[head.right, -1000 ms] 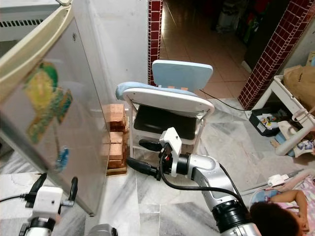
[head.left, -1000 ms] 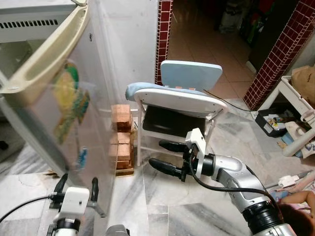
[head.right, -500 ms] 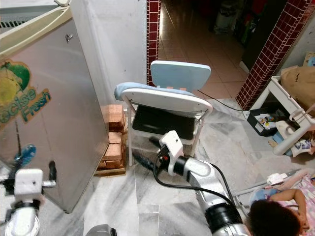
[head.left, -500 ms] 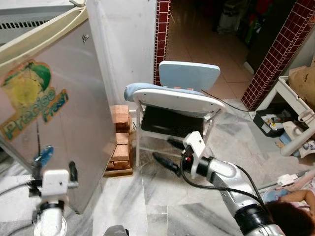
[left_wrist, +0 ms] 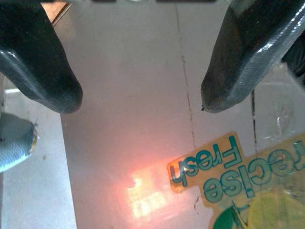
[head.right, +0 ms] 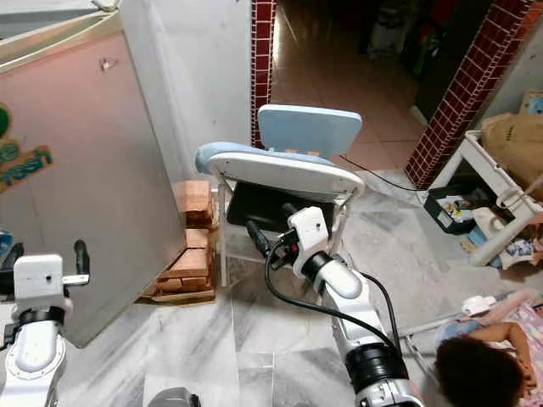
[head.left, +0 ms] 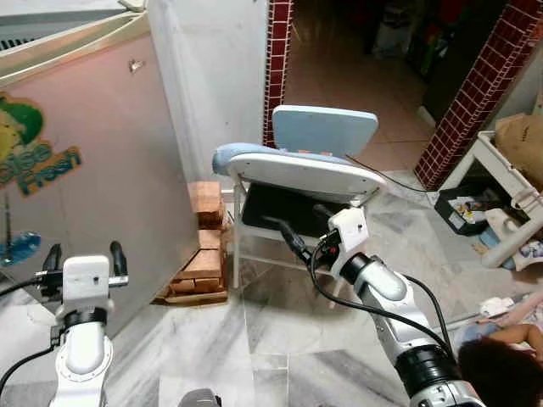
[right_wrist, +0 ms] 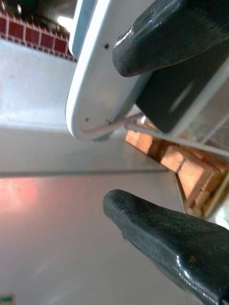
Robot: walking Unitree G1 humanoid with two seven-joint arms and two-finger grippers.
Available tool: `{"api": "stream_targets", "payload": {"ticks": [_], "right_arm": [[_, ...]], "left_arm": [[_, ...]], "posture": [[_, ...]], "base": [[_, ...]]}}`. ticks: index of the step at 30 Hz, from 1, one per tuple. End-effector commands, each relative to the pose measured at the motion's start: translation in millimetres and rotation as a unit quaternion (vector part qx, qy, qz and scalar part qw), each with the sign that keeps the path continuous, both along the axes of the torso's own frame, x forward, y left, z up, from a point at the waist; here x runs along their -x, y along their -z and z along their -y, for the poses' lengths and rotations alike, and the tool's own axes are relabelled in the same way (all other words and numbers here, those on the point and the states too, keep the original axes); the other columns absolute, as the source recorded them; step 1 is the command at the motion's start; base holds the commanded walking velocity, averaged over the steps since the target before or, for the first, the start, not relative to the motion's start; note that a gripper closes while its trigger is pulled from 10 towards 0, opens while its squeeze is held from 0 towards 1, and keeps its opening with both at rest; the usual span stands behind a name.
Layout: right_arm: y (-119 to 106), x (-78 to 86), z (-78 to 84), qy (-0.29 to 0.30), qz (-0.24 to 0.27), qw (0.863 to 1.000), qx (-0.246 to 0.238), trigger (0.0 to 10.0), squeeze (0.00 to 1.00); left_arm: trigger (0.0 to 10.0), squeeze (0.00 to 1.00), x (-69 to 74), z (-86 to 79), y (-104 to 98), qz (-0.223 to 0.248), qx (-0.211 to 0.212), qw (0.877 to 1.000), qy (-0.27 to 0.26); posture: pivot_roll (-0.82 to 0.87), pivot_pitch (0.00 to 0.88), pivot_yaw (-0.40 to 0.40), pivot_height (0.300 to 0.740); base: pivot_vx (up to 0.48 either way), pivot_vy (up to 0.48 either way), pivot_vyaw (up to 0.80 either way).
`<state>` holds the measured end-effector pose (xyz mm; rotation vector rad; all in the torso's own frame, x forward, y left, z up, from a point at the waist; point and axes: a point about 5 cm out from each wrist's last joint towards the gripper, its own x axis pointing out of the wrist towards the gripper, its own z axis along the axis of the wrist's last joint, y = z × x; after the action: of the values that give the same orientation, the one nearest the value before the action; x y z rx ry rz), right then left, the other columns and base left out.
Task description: Restocking fridge
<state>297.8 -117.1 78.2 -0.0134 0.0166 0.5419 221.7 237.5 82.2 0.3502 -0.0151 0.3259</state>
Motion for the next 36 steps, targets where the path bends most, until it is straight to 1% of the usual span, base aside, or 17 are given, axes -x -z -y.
{"api": "stream_targets", "payload": {"ticks": [1, 2, 3, 4, 6, 7, 9, 13, 14, 17, 19, 21, 23, 25, 29, 31, 36], "right_arm": [[-1, -1.3, 3.5, 0.036, 0.005, 0.999, -0.002, 10.0, 0.0], [-1, -1.3, 3.5, 0.036, 0.005, 0.999, -0.002, 10.0, 0.0], [-1, -2.2, 6.7, 0.052, 0.002, 0.999, -0.008, 10.0, 0.0], [2, -3.3, 14.4, 0.086, -0.008, 0.996, -0.023, 10.0, 0.0], [5, -3.7, 20.2, 0.112, -0.017, 0.993, -0.032, 10.0, 0.0], [7, -4.2, 23.9, 0.128, -0.023, 0.991, -0.034, 10.0, 0.0], [10, -4.2, 27.7, 0.141, -0.023, 0.989, -0.024, 10.0, 0.0], [12, -2.4, 38.0, 0.171, -0.019, 0.985, -0.013, 10.0, 0.0], [14, -0.6, 44.7, 0.192, -0.019, 0.981, -0.005, 10.0, 0.0], [17, 1.0, 48.1, 0.205, -0.019, 0.979, 0.004, 10.0, 0.0], [19, 3.7, 54.1, 0.229, -0.019, 0.973, 0.014, 10.0, 0.0], [19, 3.8, 54.5, 0.231, -0.019, 0.973, 0.014, 10.0, 0.0], [19, 1.4, 55.4, 0.242, -0.018, 0.97, 0.014, 10.0, 0.0], [16, 1.2, 56.5, 0.25, -0.012, 0.968, 0.017, 10.0, 0.0], [18, 2.6, 55.3, 0.25, -0.01, 0.968, 0.023, 10.0, 0.0], [19, 2.0, 53.7, 0.247, -0.017, 0.969, 0.024, 10.0, 0.0], [13, 0.2, 54.4, 0.251, 0.004, 0.967, 0.033, 10.0, 0.0]], "left_arm": [[10.0, 0.0, 0.5, -3.4, -4, -0.001, 0.001, 1.0, 0.0], [10.0, 0.0, 0.5, -3.4, -4, -0.001, 0.001, 1.0, 0.0], [10.0, 0.0, 0.8, -3.4, -3, -0.001, 0.001, 1.0, 0.001], [10.0, 0.0, 1.8, -3.9, -3, -0.003, 0.002, 1.0, 0.002], [10.0, 0.0, 2.4, -3.5, -1, -0.005, 0.0, 1.0, 0.006], [10.0, 0.0, 2.1, -1.9, -1, -0.005, -0.009, 1.0, 0.015], [10.0, 0.0, 1.0, 0.4, 1, -0.006, -0.014, 1.0, 0.024], [10.0, 0.0, -2.2, 9.9, 0, -0.006, -0.003, 0.999, 0.052], [10.0, 0.0, -1.8, 14.6, 2, -0.012, 0.002, 0.998, 0.066], [10.0, 0.0, -0.8, 16.9, 4, -0.019, 0.011, 0.997, 0.074], [10.0, 0.0, -1.2, 23.9, 9, -0.027, 0.015, 0.995, 0.092], [10.0, 0.0, -2.3, 25.6, 9, -0.026, 0.015, 0.995, 0.096], [10.0, 0.0, -10.7, 30.8, 2, -0.01, 0.018, 0.994, 0.109], [10.0, 0.0, -14.3, 32.0, -2, -0.003, 0.022, 0.994, 0.11], [10.0, 0.0, -15.6, 32.5, 0, -0.005, 0.024, 0.993, 0.113], [10.0, 0.0, -17.5, 33.0, 0, -0.005, 0.024, 0.993, 0.114], [10.0, 0.0, -18.9, 32.0, -2, -0.001, 0.025, 0.993, 0.112]], "posture": [[0.06, 0.035, -0.008, 0.74], [0.06, 0.035, -0.008, 0.74], [0.05, 0.037, -0.008, 0.74], [0.05, 0.042, -0.014, 0.74], [0.05, 0.041, -0.014, 0.74], [0.05, 0.031, -0.02, 0.74], [0.04, 0.034, -0.016, 0.74], [0.03, 0.028, -0.013, 0.74], [0.03, 0.025, -0.01, 0.74], [0.02, 0.02, -0.003, 0.74], [0.02, 0.013, -0.001, 0.74], [0.02, 0.013, -0.001, 0.74], [0.02, 0.016, -0.003, 0.74], [0.02, 0.014, -0.004, 0.74], [0.01, 0.004, 0.0, 0.74], [0.01, 0.003, 0.005, 0.74], [0.0, 0.009, 0.01, 0.74]], "base": [[0.0, 0.48, 0.0], [0.0, 0.48, 0.0], [0.0, 0.48, 0.0], [0.0, 0.48, 0.0], [0.0, 0.48, 0.0], [0.0, 0.48, 0.0], [0.0, 0.48, 0.0], [0.0, 0.48, 0.0], [0.0, 0.48, 0.0], [0.0, 0.48, 0.0], [0.0, 0.48, 0.0], [0.0, 0.48, 0.0], [0.0, 0.48, 0.0], [0.0, 0.48, 0.0], [0.0, 0.48, 0.0], [0.0, 0.48, -0.8], [0.0, 0.48, -0.8]]}}
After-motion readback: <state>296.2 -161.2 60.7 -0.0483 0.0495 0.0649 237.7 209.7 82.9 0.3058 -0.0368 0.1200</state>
